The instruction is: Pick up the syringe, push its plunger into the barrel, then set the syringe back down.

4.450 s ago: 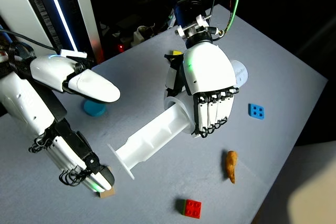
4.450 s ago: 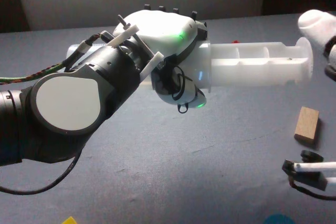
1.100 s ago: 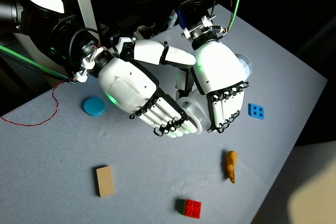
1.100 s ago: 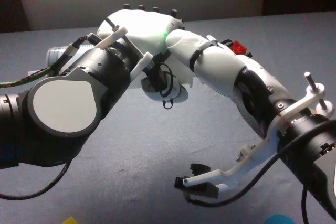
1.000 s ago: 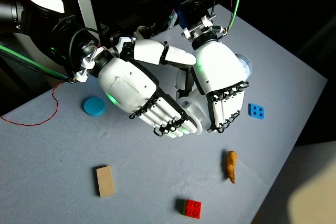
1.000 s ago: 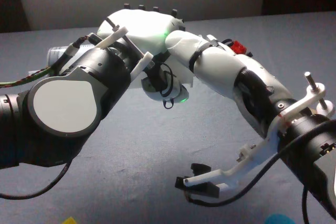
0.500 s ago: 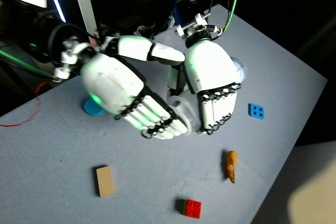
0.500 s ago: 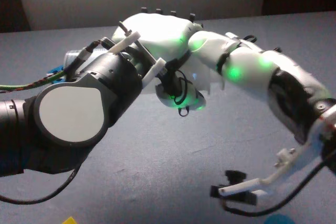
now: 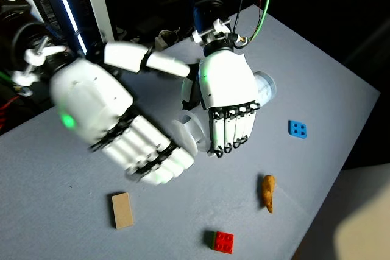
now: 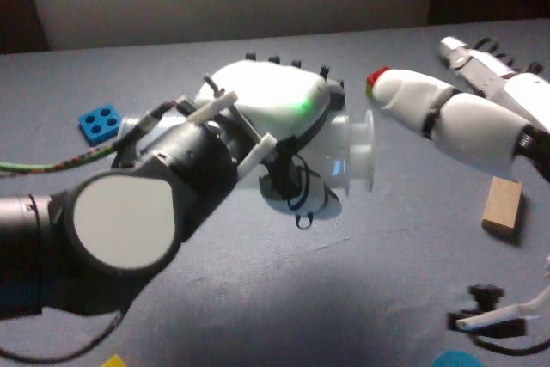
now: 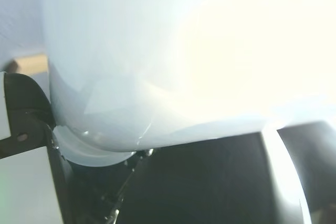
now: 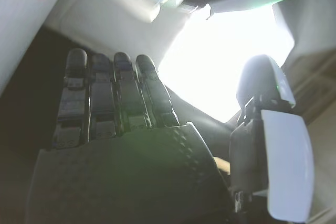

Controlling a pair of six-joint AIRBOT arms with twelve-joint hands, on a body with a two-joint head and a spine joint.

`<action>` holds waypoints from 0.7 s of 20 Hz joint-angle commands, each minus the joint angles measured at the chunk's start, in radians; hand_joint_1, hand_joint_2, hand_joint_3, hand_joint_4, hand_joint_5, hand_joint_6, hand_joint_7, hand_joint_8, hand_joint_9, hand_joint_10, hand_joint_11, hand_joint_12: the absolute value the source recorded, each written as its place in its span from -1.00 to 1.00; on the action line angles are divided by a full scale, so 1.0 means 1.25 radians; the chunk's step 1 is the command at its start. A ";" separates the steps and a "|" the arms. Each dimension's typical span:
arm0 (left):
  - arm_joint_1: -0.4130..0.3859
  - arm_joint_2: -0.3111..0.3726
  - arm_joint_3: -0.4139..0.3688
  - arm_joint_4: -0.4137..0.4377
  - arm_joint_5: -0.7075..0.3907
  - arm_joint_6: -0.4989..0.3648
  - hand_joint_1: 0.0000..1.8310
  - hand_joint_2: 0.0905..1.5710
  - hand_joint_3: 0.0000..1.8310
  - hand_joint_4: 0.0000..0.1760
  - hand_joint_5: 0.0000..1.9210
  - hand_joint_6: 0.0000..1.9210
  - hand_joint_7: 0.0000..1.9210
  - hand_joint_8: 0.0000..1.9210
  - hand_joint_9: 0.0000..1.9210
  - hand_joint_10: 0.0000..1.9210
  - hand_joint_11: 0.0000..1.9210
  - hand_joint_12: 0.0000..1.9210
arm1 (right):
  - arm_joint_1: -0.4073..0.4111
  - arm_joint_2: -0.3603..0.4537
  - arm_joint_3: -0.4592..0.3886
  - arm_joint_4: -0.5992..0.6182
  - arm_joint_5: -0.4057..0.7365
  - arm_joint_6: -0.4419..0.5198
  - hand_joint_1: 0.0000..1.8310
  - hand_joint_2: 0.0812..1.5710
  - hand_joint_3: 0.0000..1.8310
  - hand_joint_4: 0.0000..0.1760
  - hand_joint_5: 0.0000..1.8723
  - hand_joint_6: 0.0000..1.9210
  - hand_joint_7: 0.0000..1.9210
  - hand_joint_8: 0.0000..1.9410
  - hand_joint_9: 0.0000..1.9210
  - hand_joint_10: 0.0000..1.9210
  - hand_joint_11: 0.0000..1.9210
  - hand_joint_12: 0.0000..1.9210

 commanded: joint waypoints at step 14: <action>0.069 -0.053 0.034 0.091 0.067 -0.013 0.50 0.43 -1.00 -1.00 -0.14 0.09 -0.11 0.22 -0.01 0.31 -0.02 0.20 | -0.049 0.020 0.000 -0.180 -0.008 -0.252 -0.86 0.31 -1.00 -0.93 -0.95 -0.99 -0.96 -1.00 -0.97 -1.00 -1.00 -0.76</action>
